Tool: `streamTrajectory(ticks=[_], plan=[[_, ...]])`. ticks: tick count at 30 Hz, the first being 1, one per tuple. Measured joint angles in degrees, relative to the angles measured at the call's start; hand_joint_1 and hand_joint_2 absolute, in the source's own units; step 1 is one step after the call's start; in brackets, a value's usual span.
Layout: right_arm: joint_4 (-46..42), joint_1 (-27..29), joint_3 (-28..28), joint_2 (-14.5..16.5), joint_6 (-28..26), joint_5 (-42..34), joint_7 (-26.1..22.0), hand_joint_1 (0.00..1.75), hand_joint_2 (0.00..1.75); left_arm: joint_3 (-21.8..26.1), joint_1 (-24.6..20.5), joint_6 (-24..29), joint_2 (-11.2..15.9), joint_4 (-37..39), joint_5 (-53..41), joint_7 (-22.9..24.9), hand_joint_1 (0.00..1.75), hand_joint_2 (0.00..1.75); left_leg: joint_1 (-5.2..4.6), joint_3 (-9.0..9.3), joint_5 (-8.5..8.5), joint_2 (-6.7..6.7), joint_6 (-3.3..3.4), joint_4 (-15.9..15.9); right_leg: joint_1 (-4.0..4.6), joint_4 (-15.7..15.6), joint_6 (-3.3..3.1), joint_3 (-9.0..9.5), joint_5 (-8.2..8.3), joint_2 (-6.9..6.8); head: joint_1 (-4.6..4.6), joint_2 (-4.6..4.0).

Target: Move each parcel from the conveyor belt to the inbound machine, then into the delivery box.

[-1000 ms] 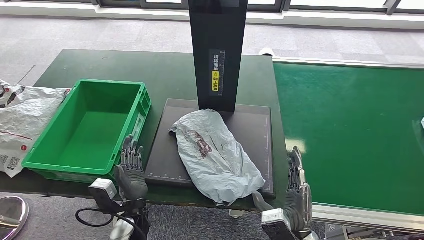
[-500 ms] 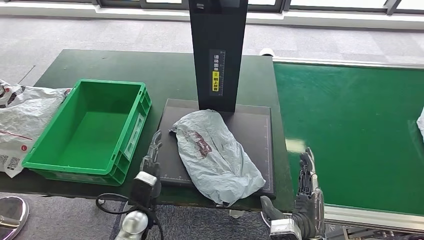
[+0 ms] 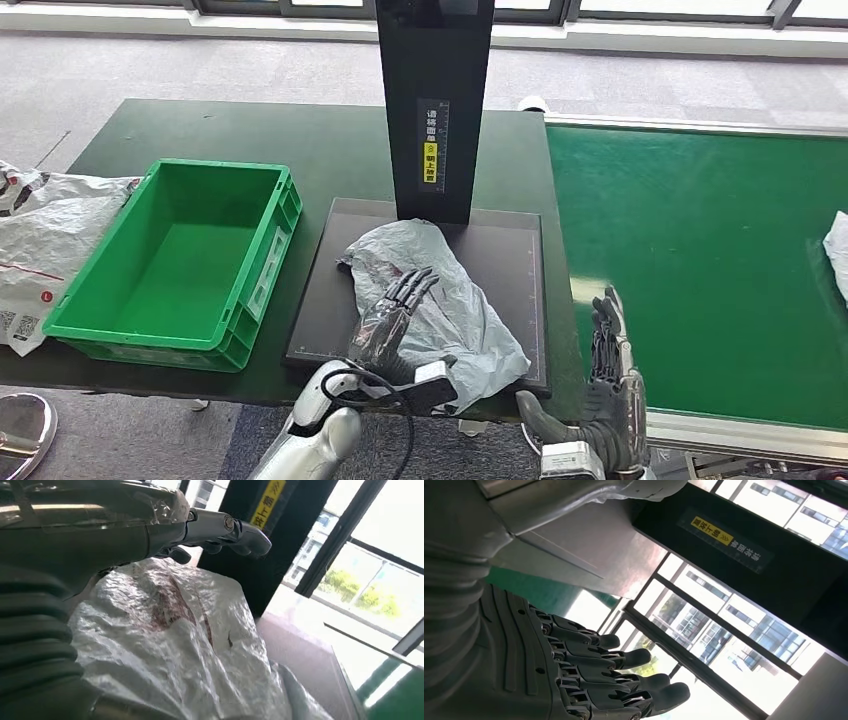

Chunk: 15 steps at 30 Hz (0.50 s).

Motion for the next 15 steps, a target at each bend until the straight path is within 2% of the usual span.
streamTrajectory(ticks=[2,15], plan=[[0.0,-0.2,0.0,0.1,0.1,0.0,0.0,0.00,1.75,-0.8,-0.4,-0.1,0.0,1.1,-0.9,0.4,0.00,0.00,0.00,0.00,0.00,0.01,0.00,0.0,0.00,0.0,0.00,-0.01,0.00,0.02,0.00,0.00],[0.0,-0.4,-0.2,0.3,1.0,-0.5,-0.8,0.00,1.75,-4.1,-3.1,-2.6,-0.3,10.8,-6.1,2.4,0.00,0.00,0.00,0.01,0.00,0.03,0.00,0.0,0.00,0.0,0.00,0.00,0.00,0.08,0.00,0.00]])
